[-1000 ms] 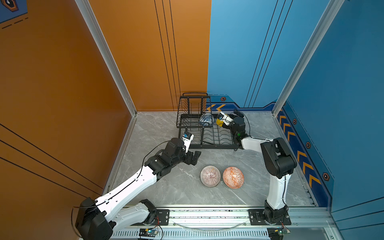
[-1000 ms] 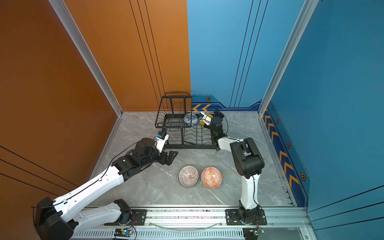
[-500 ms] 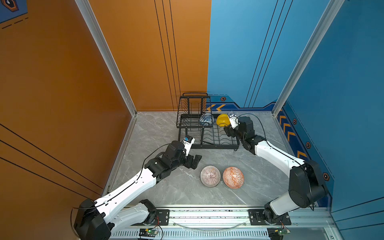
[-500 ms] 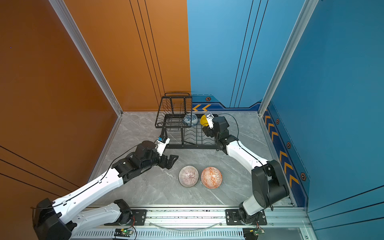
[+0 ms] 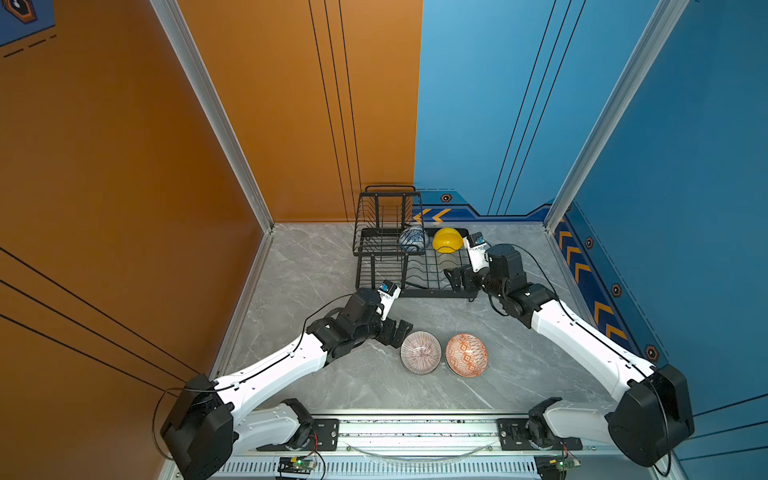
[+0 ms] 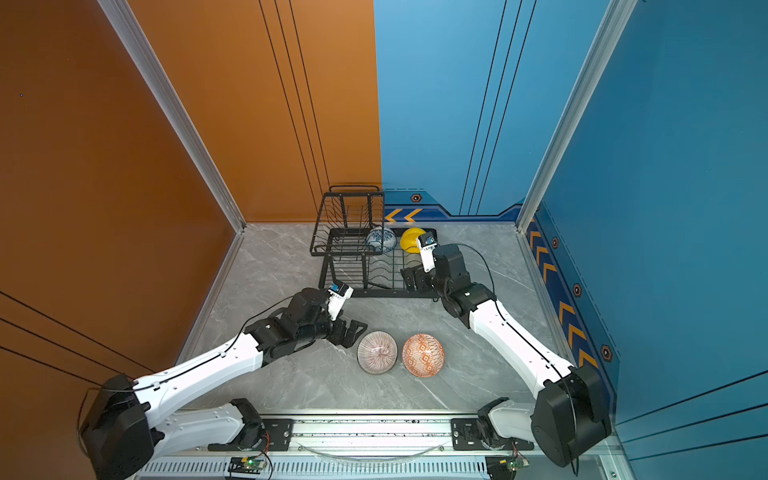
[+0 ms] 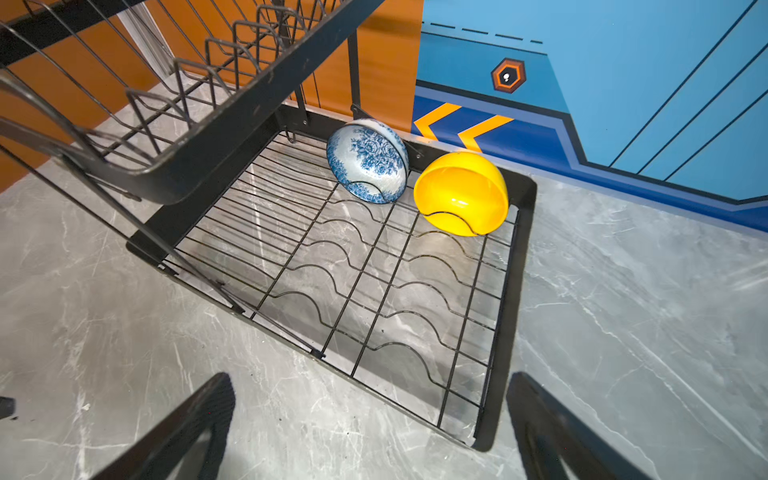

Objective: Load the bowls into the dish rack
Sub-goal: 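Withdraw the right gripper from the rack while the left grips the pink striped bowl, then lift the pink striped bowl off the green bowl with the left gripper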

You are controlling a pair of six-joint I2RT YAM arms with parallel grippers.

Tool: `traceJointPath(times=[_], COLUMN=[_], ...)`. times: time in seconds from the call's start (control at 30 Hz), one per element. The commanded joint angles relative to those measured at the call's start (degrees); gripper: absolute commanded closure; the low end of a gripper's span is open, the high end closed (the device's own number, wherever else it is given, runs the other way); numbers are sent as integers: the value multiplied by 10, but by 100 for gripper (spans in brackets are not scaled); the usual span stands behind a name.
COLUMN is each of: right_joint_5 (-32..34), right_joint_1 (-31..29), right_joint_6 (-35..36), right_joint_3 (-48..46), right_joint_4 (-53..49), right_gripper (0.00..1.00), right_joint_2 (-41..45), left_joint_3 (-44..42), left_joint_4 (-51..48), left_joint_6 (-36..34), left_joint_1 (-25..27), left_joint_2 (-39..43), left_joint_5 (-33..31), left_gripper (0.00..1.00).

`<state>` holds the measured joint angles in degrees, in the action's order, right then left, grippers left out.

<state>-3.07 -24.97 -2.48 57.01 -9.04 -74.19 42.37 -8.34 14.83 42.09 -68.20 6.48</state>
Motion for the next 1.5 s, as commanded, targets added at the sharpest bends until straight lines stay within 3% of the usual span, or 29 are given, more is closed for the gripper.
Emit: traceJointPath(times=[0.0, 0.23, 0.97, 1.23, 1.47], right_joint_5=[-25, -25, -34, -37, -42], right_joint_1=[-1, -1, 10, 14, 16], right_joint_6=[-22, -18, -15, -16, -18], right_joint_3=[-9, -2, -19, -24, -29], right_joint_4=[-19, -19, -11, -11, -9], right_gripper=[0, 0, 0, 0, 0], right_joint_2=[3, -12, -17, -9, -6], left_joint_3=[-6, 2, 2, 2, 10], left_joint_4=[28, 30, 14, 9, -17], left_joint_6=[18, 20, 27, 27, 20], left_joint_1=[10, 21, 48, 53, 56], left_joint_2=[-20, -57, -122, -124, -108], left_joint_5=[19, 24, 25, 19, -4], left_gripper=[2, 2, 67, 85, 94])
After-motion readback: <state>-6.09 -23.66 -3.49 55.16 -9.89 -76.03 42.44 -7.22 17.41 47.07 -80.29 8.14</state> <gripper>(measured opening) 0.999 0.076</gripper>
